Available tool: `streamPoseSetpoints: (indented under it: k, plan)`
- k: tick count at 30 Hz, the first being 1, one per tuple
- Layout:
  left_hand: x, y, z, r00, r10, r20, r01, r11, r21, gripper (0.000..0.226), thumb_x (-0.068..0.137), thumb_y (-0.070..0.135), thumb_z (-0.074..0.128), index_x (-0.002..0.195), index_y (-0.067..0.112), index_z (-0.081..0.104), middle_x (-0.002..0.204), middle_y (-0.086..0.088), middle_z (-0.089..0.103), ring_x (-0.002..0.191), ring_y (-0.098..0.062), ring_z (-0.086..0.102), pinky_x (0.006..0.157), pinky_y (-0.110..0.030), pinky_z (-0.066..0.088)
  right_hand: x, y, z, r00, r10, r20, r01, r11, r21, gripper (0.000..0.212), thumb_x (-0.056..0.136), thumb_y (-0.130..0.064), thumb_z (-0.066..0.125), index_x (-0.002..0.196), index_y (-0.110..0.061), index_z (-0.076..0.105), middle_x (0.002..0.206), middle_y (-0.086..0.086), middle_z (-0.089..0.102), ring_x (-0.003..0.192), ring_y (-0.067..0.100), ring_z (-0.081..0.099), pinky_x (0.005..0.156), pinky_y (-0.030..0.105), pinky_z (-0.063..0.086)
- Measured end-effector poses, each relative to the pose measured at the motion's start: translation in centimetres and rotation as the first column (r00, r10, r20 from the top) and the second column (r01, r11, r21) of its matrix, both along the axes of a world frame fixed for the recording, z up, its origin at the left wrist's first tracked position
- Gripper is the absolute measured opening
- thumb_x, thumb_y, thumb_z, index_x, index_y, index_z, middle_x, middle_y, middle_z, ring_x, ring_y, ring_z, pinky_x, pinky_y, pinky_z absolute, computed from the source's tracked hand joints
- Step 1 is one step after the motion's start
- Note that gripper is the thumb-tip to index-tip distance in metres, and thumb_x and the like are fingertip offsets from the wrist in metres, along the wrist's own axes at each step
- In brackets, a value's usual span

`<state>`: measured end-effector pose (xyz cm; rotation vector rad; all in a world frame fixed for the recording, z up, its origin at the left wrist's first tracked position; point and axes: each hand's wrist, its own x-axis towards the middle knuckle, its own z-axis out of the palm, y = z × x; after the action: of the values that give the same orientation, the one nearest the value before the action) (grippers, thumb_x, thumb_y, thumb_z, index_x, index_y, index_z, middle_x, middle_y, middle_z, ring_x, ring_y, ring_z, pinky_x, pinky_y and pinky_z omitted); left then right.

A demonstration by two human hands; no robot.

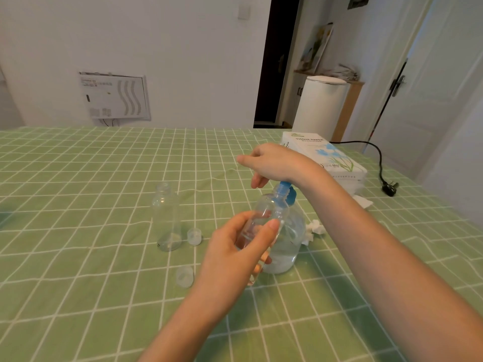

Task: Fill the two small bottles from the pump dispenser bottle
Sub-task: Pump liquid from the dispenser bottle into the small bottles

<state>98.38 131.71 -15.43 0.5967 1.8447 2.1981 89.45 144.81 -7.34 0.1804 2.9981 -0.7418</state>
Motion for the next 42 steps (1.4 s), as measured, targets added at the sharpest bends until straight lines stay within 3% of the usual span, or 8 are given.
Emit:
streamPoseSetpoints:
  k: [3, 11, 18, 24, 30, 34, 36, 42]
  plan:
    - [0.0, 0.0, 0.0, 1.0, -0.005, -0.005, 0.005, 1.0, -0.002, 0.034, 0.061, 0.055, 0.062, 0.088, 0.037, 0.068, 0.072, 0.001, 0.069, 0.056, -0.007, 0.058, 0.043, -0.014, 0.04, 0.0, 0.1, 0.0, 1.0, 0.002, -0.014, -0.002, 1.0, 0.015, 0.05, 0.096, -0.048, 0.04, 0.126, -0.009, 0.05, 0.091, 0.005, 0.074, 0.093, 0.022, 0.068, 0.074, 0.029, 0.046]
    - [-0.1, 0.1, 0.3, 1.0, -0.008, -0.015, 0.008, 1.0, 0.015, 0.038, 0.059, 0.057, 0.061, 0.091, 0.039, 0.067, 0.07, 0.007, 0.069, 0.056, -0.006, 0.059, 0.045, -0.013, 0.042, 0.1, -0.1, 1.4, 0.992, 0.024, -0.122, -0.02, 0.999, 0.027, 0.048, 0.097, -0.041, 0.041, 0.119, -0.001, 0.057, 0.089, 0.008, 0.074, 0.091, 0.024, 0.069, 0.074, 0.026, 0.048]
    - [-0.1, 0.1, 0.1, 1.0, 0.0, -0.01, 0.0, 1.0, 0.003, 0.037, 0.057, 0.058, 0.06, 0.089, 0.042, 0.067, 0.071, 0.007, 0.068, 0.056, -0.005, 0.059, 0.044, -0.014, 0.042, 0.0, -0.1, 0.8, 0.997, 0.018, -0.08, -0.016, 1.0, 0.024, 0.047, 0.097, -0.042, 0.041, 0.116, -0.003, 0.057, 0.087, 0.006, 0.074, 0.092, 0.022, 0.069, 0.067, 0.021, 0.043]
    - [-0.1, 0.1, -0.3, 1.0, 0.007, -0.006, -0.007, 1.0, -0.012, 0.035, 0.06, 0.057, 0.061, 0.089, 0.039, 0.068, 0.073, 0.003, 0.07, 0.055, -0.006, 0.059, 0.044, -0.013, 0.04, 0.2, -0.1, 0.0, 0.999, 0.003, -0.05, -0.004, 1.0, -0.006, 0.044, 0.096, -0.044, 0.042, 0.114, -0.006, 0.055, 0.088, 0.006, 0.074, 0.095, 0.024, 0.068, 0.078, 0.03, 0.048]
    - [-0.1, 0.0, 0.0, 1.0, 0.006, 0.002, -0.006, 1.0, -0.003, 0.038, 0.058, 0.057, 0.062, 0.09, 0.039, 0.069, 0.07, 0.004, 0.068, 0.056, -0.006, 0.058, 0.045, -0.014, 0.042, 0.4, -0.2, 0.5, 0.995, -0.002, -0.097, -0.001, 0.999, -0.037, 0.046, 0.096, -0.038, 0.044, 0.12, 0.0, 0.056, 0.087, 0.007, 0.074, 0.095, 0.026, 0.069, 0.081, 0.032, 0.05]
    - [-0.1, 0.0, 0.3, 1.0, 0.001, 0.001, -0.001, 1.0, 0.0, 0.044, 0.057, 0.057, 0.061, 0.092, 0.033, 0.069, 0.07, 0.007, 0.069, 0.057, -0.008, 0.059, 0.046, -0.016, 0.045, 0.2, -0.3, 1.4, 0.988, 0.0, -0.153, -0.004, 1.0, -0.028, 0.044, 0.097, -0.034, 0.044, 0.119, 0.001, 0.058, 0.086, 0.008, 0.074, 0.092, 0.026, 0.069, 0.07, 0.023, 0.048]
    - [-0.1, 0.0, 0.3, 1.0, -0.001, 0.004, 0.001, 1.0, 0.0, 0.042, 0.058, 0.056, 0.061, 0.092, 0.031, 0.068, 0.071, 0.006, 0.069, 0.056, -0.007, 0.059, 0.046, -0.015, 0.045, 0.2, -0.4, 1.4, 0.991, 0.011, -0.133, -0.014, 1.0, -0.024, 0.043, 0.097, -0.034, 0.044, 0.118, 0.001, 0.058, 0.088, 0.008, 0.074, 0.091, 0.025, 0.069, 0.074, 0.027, 0.049]
    - [0.0, 0.0, 0.1, 1.0, -0.007, -0.011, 0.007, 0.999, -0.035, 0.034, 0.063, 0.062, 0.065, 0.091, 0.042, 0.067, 0.076, 0.006, 0.07, 0.059, -0.007, 0.06, 0.048, -0.014, 0.044, 0.4, -0.2, 0.9, 0.997, 0.018, -0.076, -0.018, 1.0, -0.005, 0.042, 0.095, -0.033, 0.045, 0.118, -0.001, 0.057, 0.086, 0.005, 0.074, 0.095, 0.024, 0.069, 0.084, 0.032, 0.049]
